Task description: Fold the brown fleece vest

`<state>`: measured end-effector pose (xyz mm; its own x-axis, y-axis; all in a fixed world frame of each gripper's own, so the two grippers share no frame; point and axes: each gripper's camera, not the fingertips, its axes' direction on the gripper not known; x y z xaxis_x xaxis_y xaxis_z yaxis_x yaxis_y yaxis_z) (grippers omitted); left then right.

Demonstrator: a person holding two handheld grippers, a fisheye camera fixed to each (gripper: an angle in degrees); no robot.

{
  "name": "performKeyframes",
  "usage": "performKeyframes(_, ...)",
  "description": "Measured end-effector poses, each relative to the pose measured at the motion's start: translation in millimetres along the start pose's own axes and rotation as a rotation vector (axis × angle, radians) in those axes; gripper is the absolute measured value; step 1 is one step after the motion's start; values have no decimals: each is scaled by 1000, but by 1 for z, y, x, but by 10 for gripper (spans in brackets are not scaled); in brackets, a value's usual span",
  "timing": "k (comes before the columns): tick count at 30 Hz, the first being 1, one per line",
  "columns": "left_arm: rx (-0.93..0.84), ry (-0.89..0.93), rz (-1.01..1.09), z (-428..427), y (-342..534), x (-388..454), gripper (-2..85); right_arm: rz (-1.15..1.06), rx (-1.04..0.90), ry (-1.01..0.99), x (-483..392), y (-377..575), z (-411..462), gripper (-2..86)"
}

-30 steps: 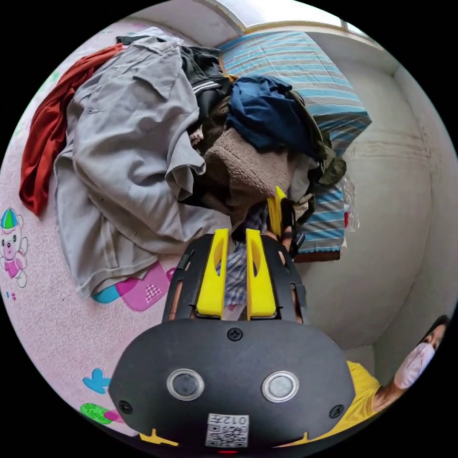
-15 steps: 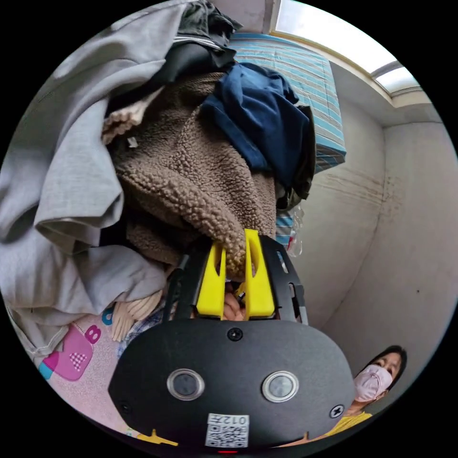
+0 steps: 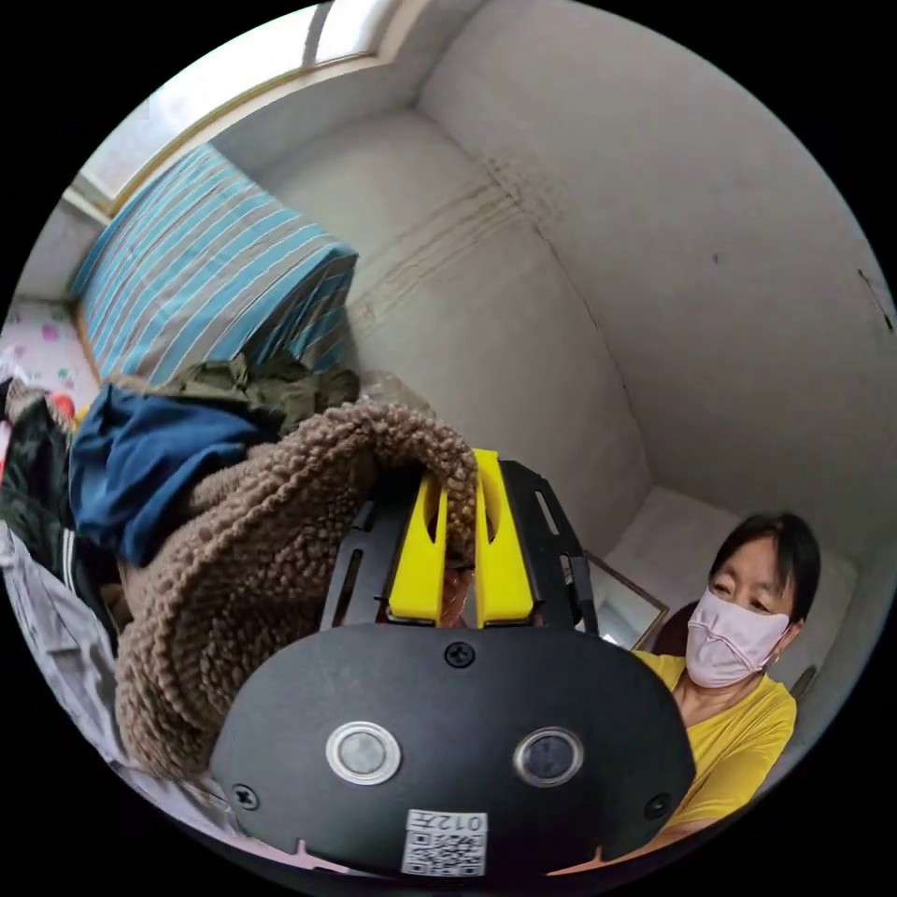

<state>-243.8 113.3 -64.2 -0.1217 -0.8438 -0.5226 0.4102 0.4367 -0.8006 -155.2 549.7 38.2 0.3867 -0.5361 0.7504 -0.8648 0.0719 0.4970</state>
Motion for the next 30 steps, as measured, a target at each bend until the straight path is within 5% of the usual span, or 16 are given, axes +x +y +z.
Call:
performKeyframes(9,71,-178,260,-125,55,242,81,-205,-84,-93,-191,-22,82,10)
performKeyframes(20,188,-379,540,-254,243,520,81,-427,-85,-256,-400,46,167,10)
performKeyframes(25,321,-718,505,-300,322,578,84,-290,-176,-283,-386,77,238,11)
performKeyframes(30,438,-1065,279,-365,373,537,93,89,-409,-311,-242,171,366,12)
